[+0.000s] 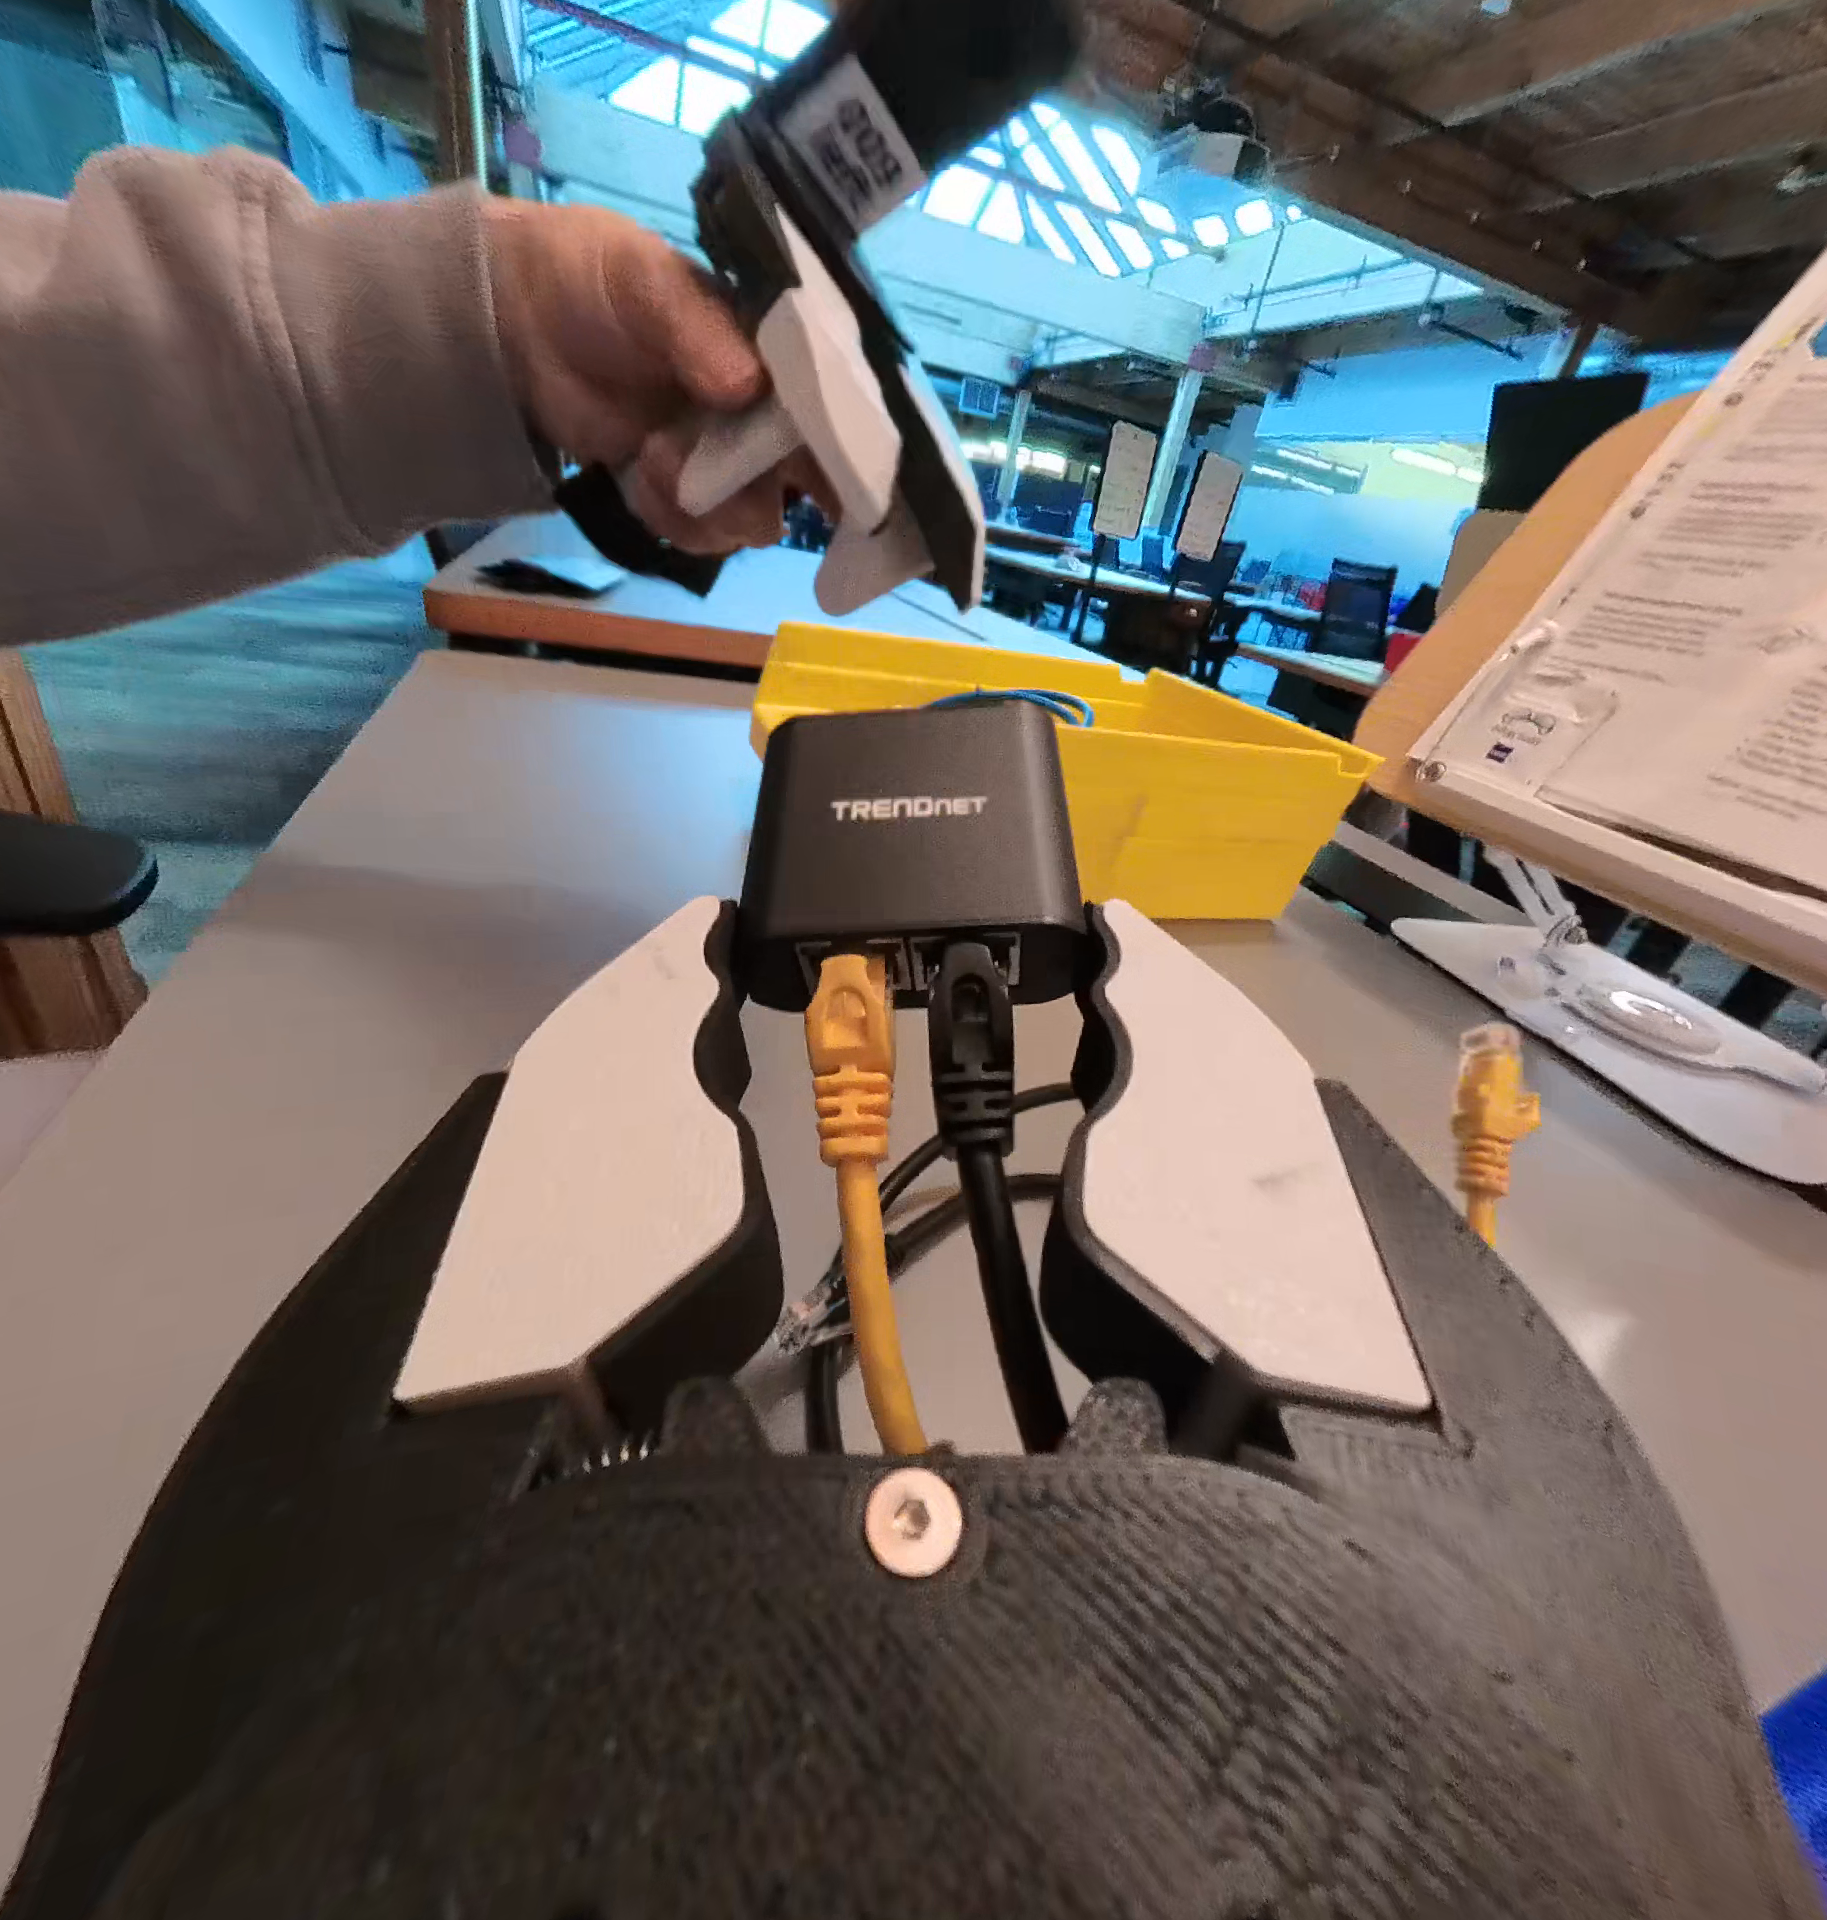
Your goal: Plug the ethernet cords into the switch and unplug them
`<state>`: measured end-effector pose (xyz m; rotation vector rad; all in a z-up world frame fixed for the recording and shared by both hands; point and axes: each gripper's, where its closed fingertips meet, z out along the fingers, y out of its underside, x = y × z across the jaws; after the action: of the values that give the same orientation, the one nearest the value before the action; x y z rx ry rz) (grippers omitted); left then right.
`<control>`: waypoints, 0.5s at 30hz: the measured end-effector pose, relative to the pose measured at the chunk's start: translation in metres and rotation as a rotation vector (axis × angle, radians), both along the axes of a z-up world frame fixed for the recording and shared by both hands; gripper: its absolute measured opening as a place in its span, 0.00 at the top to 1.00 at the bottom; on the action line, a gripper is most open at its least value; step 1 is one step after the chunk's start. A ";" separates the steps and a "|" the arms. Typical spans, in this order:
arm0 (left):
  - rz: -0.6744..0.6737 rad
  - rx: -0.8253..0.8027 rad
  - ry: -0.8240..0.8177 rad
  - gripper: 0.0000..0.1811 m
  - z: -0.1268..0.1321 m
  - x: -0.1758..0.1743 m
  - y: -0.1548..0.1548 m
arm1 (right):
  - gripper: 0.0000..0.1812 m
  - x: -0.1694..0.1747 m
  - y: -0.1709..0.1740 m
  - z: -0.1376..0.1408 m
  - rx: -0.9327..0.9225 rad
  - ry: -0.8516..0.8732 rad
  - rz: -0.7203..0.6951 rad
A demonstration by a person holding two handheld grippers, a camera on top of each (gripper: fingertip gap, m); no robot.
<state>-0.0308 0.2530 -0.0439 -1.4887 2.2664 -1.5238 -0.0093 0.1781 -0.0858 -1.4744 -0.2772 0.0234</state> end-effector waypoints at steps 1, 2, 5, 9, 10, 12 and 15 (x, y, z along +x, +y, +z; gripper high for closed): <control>0.080 0.093 -0.034 0.82 0.005 0.003 0.027 | 0.66 0.001 -0.001 0.003 0.026 0.003 -0.005; 0.191 0.196 -0.046 0.81 0.008 0.006 0.059 | 0.66 0.002 -0.001 0.005 0.040 0.006 -0.008; 0.586 0.380 0.057 0.81 -0.002 0.007 0.159 | 0.66 0.003 0.002 0.005 0.038 0.020 -0.005; 0.702 0.218 0.208 0.79 -0.045 0.015 0.188 | 0.66 0.004 0.001 0.006 0.042 0.039 0.006; 0.699 0.194 0.221 0.79 -0.058 0.021 0.188 | 0.66 0.004 0.001 0.006 0.042 0.038 0.008; 0.711 0.167 0.250 0.77 -0.083 0.033 0.187 | 0.66 0.004 0.001 0.005 0.039 0.035 0.008; 0.735 0.163 0.267 0.80 -0.108 0.049 0.192 | 0.66 0.004 -0.001 0.007 0.049 0.042 0.017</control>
<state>0.0179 0.4453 -0.1515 -2.2163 1.5689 -0.9449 -0.0054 0.1773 -0.0792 -1.4215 -0.2540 0.0607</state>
